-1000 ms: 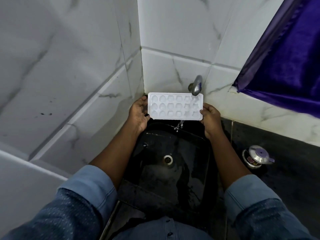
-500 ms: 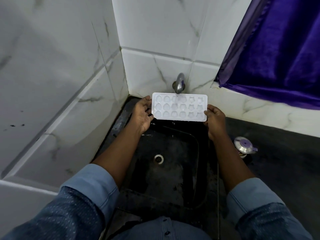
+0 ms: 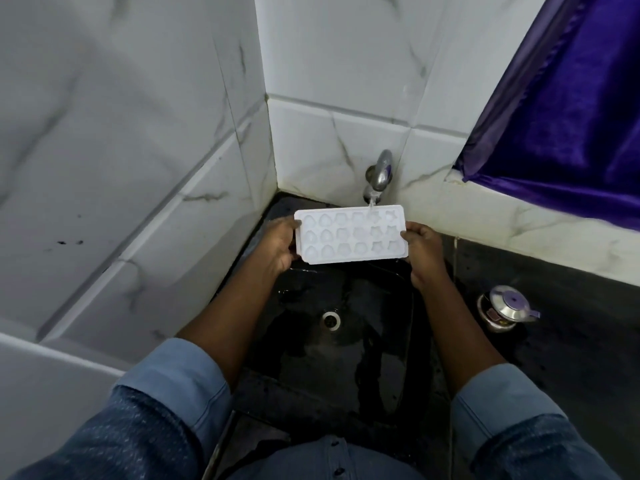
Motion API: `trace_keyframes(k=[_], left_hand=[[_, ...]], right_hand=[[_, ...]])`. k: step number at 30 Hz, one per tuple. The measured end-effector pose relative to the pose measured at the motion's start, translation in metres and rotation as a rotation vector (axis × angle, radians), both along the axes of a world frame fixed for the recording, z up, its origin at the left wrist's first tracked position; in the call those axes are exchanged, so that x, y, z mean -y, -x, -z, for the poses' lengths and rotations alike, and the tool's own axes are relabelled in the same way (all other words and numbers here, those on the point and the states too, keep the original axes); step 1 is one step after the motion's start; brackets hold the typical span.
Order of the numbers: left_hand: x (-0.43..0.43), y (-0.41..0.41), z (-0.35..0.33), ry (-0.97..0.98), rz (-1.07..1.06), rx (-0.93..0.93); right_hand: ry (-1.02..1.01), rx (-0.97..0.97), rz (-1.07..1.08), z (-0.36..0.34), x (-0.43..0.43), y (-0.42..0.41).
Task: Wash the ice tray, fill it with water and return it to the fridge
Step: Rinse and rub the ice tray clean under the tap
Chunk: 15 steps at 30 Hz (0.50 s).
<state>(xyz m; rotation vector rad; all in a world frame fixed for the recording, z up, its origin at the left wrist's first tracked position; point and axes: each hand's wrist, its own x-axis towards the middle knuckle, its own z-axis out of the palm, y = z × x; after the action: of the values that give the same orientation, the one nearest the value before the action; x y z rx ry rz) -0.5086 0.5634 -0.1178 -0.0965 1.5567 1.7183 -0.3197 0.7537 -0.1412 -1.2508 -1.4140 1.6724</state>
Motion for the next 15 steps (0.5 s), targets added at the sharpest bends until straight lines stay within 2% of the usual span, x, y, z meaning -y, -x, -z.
trace_keyframes(k=[8, 12, 15], left_hand=[[0.039, -0.003, 0.01, -0.132, -0.104, 0.021], [0.059, -0.011, 0.001, -0.224, -0.148, -0.062], [0.074, -0.017, -0.012, -0.231, -0.201, -0.164]], right_hand=[[0.009, -0.054, -0.129, 0.006, 0.012, 0.018], [0.034, -0.029, -0.239, 0.006, 0.002, 0.028], [-0.005, 0.032, -0.214, -0.001, -0.01, 0.043]])
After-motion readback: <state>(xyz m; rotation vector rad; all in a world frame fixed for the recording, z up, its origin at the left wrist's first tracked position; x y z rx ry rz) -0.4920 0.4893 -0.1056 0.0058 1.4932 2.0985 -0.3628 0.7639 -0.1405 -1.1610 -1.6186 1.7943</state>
